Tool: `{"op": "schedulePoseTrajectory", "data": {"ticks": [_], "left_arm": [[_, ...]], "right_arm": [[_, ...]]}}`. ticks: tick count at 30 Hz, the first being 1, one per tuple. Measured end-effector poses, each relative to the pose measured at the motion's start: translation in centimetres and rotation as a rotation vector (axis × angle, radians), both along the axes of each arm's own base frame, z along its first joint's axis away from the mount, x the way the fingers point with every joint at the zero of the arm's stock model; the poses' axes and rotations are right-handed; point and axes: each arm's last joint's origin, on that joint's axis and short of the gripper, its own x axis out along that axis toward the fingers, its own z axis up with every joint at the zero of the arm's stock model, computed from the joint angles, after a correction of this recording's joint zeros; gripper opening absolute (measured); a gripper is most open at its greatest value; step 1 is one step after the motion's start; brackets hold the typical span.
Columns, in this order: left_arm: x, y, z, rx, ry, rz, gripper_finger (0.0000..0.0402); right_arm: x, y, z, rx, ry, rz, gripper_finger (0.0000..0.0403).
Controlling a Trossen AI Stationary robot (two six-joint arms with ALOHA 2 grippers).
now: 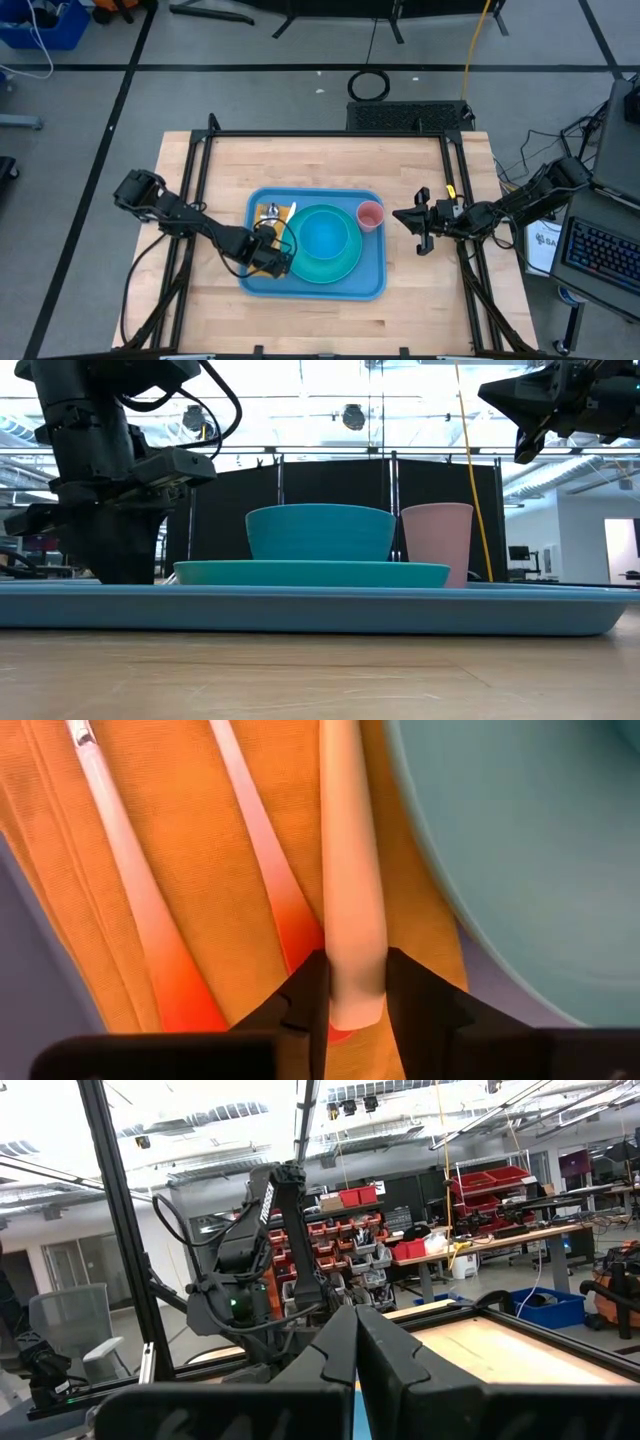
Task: Set up tray
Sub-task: Adjust the yellow knife on the yellow napkin on the blue serving tray
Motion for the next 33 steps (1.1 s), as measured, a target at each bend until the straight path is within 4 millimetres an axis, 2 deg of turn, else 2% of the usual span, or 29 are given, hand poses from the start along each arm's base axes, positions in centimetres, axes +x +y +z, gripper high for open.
{"op": "schedulePoseTrajectory", "data": {"ticks": [11, 21, 33], "left_arm": [[-0.4, -1.3, 0.0, 0.025, -0.039, 0.031, 0.0091], [-1.3, -3.4, 0.1, 0.009, -0.1, 0.091, 0.0092], [-2.4, -5.3, 0.4, 0.088, -0.209, 0.12, 0.0092]], "right_arm": [[0.0, 0.0, 0.0, 0.0, 0.0, 0.0, 0.0], [0.0, 0.0, 0.0, 0.0, 0.001, -0.001, 0.0], [0.0, 0.0, 0.0, 0.0, 0.001, 0.0, 0.0]]}}
